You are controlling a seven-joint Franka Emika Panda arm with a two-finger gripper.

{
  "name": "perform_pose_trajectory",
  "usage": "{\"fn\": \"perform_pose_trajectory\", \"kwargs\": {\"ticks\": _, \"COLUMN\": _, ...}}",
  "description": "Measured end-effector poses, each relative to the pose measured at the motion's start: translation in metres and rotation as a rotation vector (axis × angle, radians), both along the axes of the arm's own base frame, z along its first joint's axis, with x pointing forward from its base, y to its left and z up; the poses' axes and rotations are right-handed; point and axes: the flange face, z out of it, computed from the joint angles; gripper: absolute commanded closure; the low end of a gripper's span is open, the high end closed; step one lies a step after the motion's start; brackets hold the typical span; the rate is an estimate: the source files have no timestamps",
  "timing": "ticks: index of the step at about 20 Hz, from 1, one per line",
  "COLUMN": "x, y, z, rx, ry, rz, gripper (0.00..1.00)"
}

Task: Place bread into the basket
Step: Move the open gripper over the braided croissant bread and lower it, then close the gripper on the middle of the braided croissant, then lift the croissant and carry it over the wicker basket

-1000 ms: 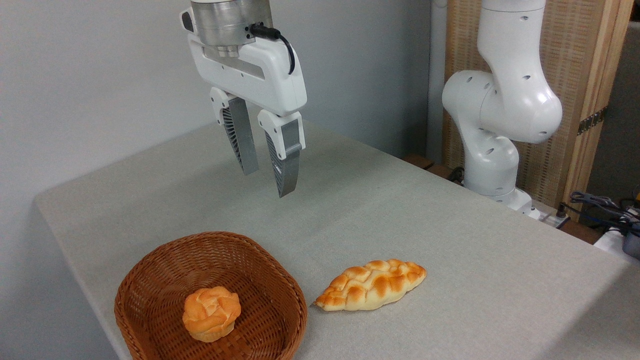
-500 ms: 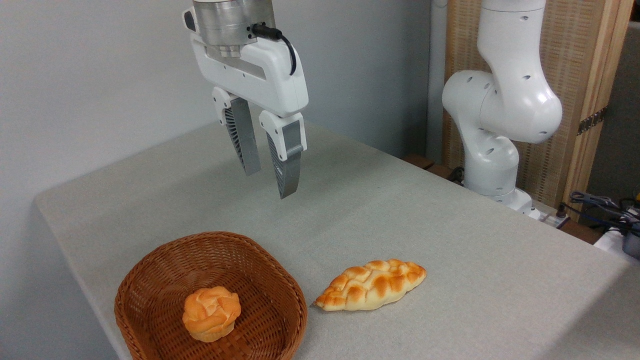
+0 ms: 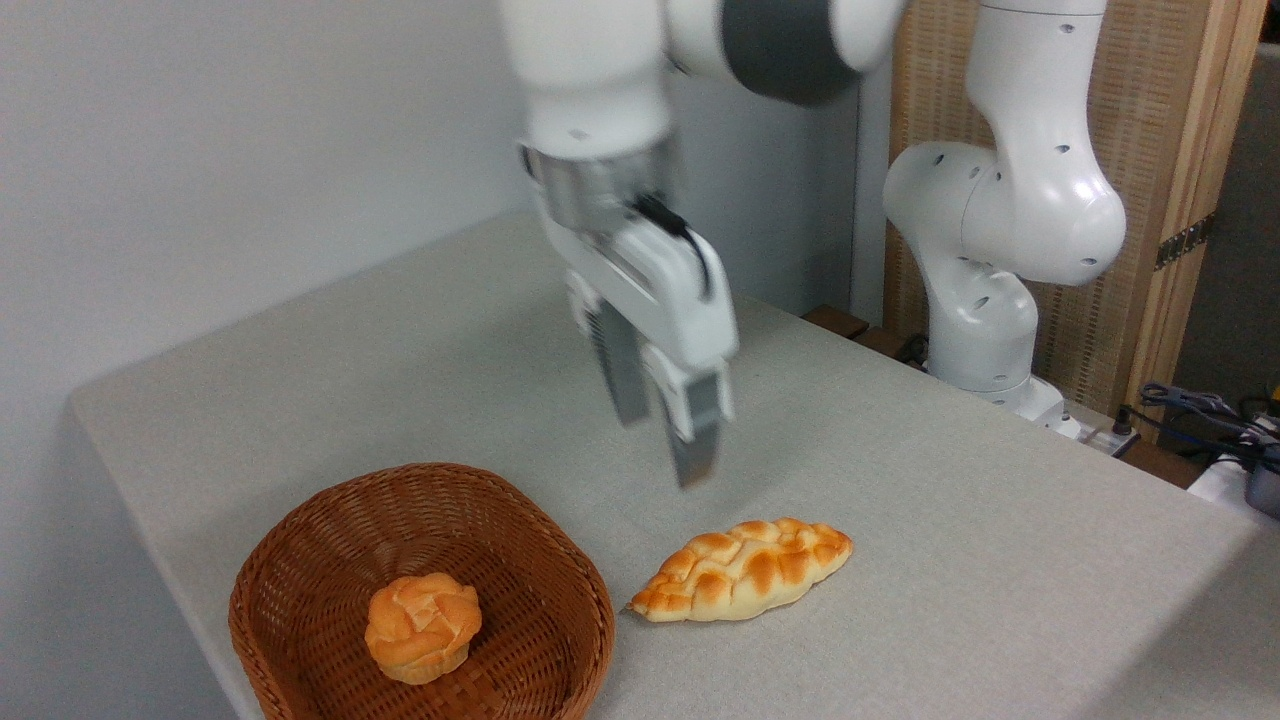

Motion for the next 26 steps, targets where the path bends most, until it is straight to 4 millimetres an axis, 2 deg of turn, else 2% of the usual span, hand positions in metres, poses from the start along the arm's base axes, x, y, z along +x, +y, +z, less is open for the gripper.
{"fn": "perform_pose_trajectory", "kwargs": {"ticks": 2, "x": -0.014, "y": 0.029, "z": -0.025, "rx": 0.032, "ry": -0.01, "rz": -0.026, "gripper": 0.0}}
{"fn": "perform_pose_trajectory", "kwargs": {"ticks": 4, "x": -0.022, "y": 0.044, "z": -0.051, "rx": 0.048, "ry": -0.011, "rz": -0.031, "gripper": 0.0}}
{"fn": "perform_pose_trajectory", "kwargs": {"ticks": 8, "x": -0.031, "y": 0.04, "z": -0.099, "rx": 0.049, "ry": 0.0, "rz": -0.045, "gripper": 0.0}}
{"fn": "perform_pose_trajectory", "kwargs": {"ticks": 9, "x": -0.033, "y": 0.038, "z": -0.105, "rx": 0.048, "ry": 0.002, "rz": -0.048, "gripper": 0.11}}
{"fn": "perform_pose_trajectory", "kwargs": {"ticks": 10, "x": -0.034, "y": 0.037, "z": -0.109, "rx": 0.048, "ry": 0.006, "rz": -0.052, "gripper": 0.37}}
{"fn": "perform_pose_trajectory", "kwargs": {"ticks": 11, "x": -0.034, "y": 0.035, "z": -0.111, "rx": 0.048, "ry": 0.007, "rz": -0.056, "gripper": 0.56}}
{"fn": "perform_pose_trajectory", "kwargs": {"ticks": 12, "x": -0.034, "y": 0.034, "z": -0.112, "rx": 0.048, "ry": 0.008, "rz": -0.058, "gripper": 0.66}}
{"fn": "perform_pose_trajectory", "kwargs": {"ticks": 24, "x": -0.035, "y": 0.031, "z": -0.117, "rx": 0.045, "ry": 0.016, "rz": -0.095, "gripper": 0.77}}
{"fn": "perform_pose_trajectory", "kwargs": {"ticks": 26, "x": -0.034, "y": 0.031, "z": -0.115, "rx": 0.046, "ry": 0.015, "rz": -0.095, "gripper": 0.91}}
